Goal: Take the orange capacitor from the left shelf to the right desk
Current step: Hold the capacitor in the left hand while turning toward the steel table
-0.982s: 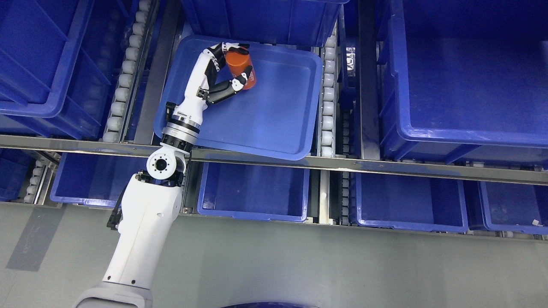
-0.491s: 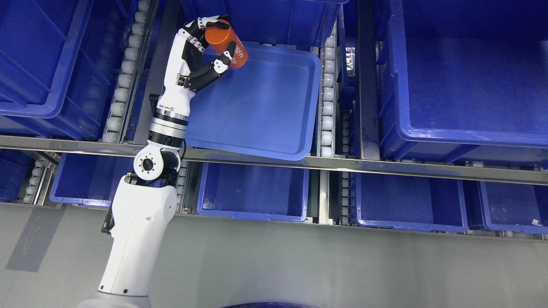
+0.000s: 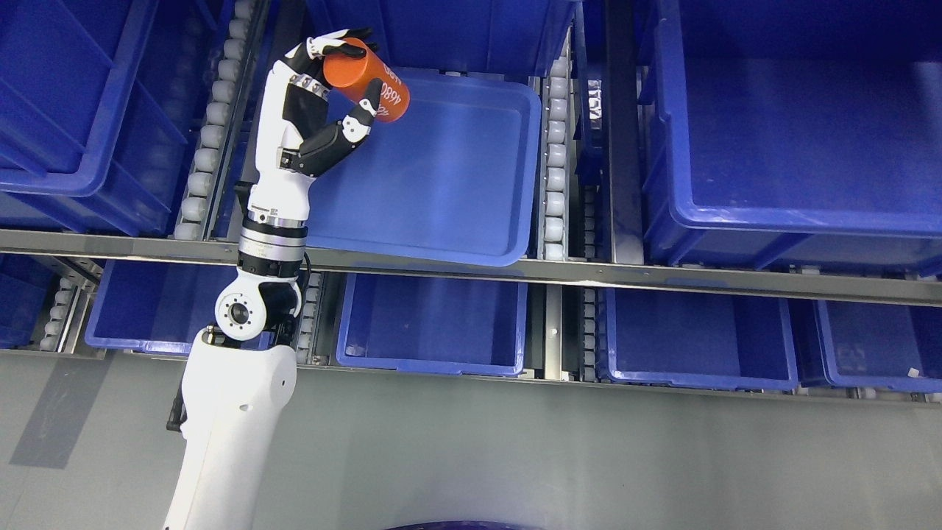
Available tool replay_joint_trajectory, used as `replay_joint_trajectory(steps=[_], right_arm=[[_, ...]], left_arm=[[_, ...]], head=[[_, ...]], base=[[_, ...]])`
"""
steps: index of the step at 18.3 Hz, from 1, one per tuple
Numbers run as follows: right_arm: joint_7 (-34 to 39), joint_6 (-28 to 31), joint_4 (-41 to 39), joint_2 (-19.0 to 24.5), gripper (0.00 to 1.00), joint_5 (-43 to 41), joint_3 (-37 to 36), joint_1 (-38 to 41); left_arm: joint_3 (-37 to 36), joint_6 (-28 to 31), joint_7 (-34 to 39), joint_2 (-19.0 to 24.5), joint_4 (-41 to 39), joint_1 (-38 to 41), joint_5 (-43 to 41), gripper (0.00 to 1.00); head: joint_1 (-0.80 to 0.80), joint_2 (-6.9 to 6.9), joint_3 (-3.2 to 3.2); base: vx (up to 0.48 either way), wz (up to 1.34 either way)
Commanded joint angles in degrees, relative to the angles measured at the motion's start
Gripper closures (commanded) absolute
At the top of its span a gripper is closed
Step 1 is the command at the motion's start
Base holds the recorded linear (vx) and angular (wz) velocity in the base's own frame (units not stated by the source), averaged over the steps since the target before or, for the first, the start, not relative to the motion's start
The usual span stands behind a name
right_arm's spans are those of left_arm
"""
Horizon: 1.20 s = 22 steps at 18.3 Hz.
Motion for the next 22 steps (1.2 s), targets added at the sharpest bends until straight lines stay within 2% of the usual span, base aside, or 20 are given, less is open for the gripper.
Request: replay_joint_trajectory(steps=[1, 9, 13, 22], right_arm=[[-0.02, 0.02, -1.32, -1.00, 0.00, 0.00, -0.62, 1.93], [-0.02, 0.02, -1.32, -1.00, 0.00, 0.00, -0.62, 1.93], [-0.02, 0.02, -1.32, -1.00, 0.00, 0.00, -0.62, 1.93], [-0.02, 0.02, -1.32, -1.00, 0.00, 0.00, -0.62, 1.93]], left_arm=[[-1.09, -2.12, -3.63, 1.00, -5.77, 3.54, 0.45, 0.99], [1.80, -3.01, -5.06, 1.00, -5.33, 5.22, 0.45, 0.98], [2.07, -2.93, -5.15, 1.00, -4.62, 2.94, 0.54, 0.98], [3.83, -5.12, -5.15, 1.00, -4.62, 5.22, 0.54, 0.98]], head=[[0.00, 0.00, 0.00], [0.00, 0.00, 0.00], [0.00, 0.00, 0.00], [0.00, 0.00, 0.00]], base=[[-0.075, -0.10], [-0.109, -0.14], [-0.128, -0.28], [-0.126, -0.61]])
